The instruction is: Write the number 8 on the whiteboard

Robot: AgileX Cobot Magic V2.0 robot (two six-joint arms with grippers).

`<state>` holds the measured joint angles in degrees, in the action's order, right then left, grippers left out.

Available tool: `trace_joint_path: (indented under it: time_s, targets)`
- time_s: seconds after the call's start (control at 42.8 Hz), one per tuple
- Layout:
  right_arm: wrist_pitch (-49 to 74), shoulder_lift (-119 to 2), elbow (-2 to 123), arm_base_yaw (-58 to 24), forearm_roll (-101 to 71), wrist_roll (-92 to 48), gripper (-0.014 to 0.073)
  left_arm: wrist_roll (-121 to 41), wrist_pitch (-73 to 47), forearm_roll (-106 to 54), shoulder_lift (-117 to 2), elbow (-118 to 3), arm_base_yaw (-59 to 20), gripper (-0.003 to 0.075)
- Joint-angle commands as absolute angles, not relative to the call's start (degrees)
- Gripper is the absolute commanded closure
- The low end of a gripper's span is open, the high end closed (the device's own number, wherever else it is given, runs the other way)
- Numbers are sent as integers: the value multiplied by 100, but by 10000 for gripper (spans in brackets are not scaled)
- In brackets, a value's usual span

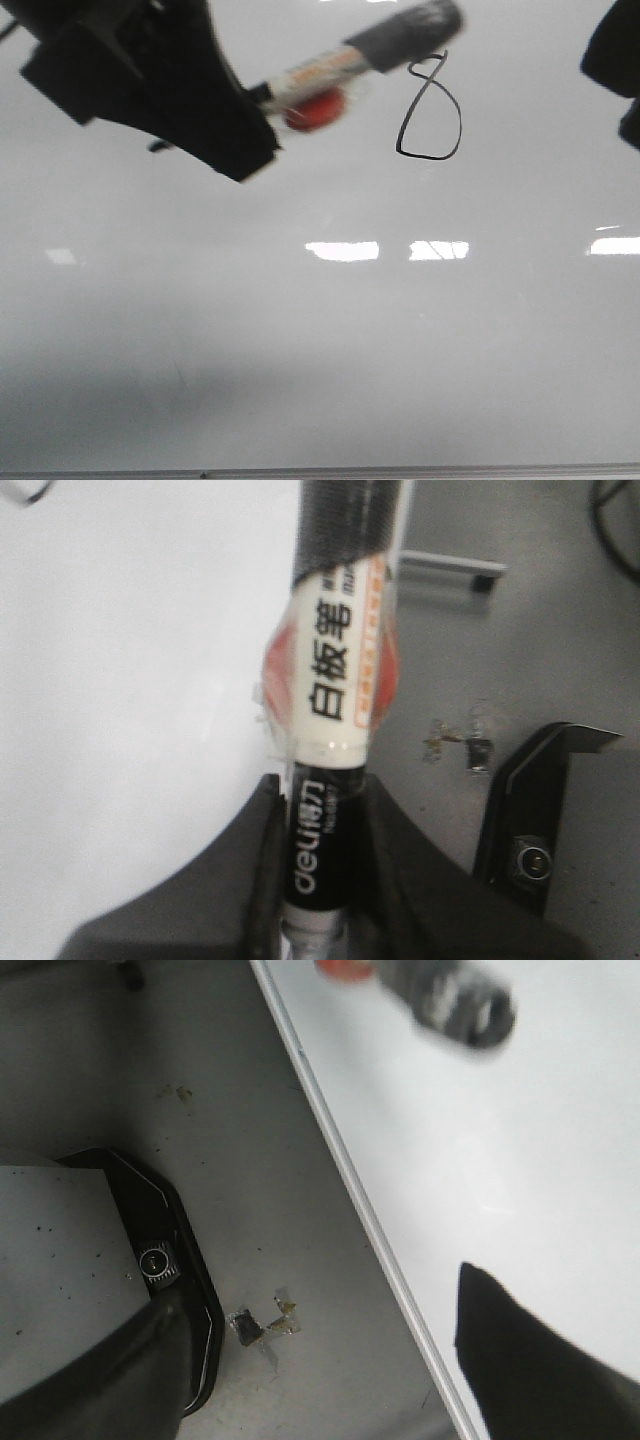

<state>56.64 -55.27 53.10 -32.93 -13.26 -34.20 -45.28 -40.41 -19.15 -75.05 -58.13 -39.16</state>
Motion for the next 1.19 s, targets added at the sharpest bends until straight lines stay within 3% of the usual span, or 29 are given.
trace_joint_path:
  time_s: [0.0, 0.164, 0.444, 1.169]
  targets:
    - [5564, -5312, 5503, -3037, -1333, -3150, 3, -2951, -3777, -882, -7035, -6000, -3478, 729]
    - [5599, -5273, 5503, -2816, -1333, -3143, 3, -778, -3897, 482, -6653, -6000, -2178, 730]
    - [5548, -5273, 5503, -2816, -1333, -3143, 3, 72, -3806, 166, -6798, -5951, -222, 730]
    - [5505, -5273, 5503, -2816, -1333, -3143, 3, 87, -2812, -115, -8409, -5951, 20, 728]
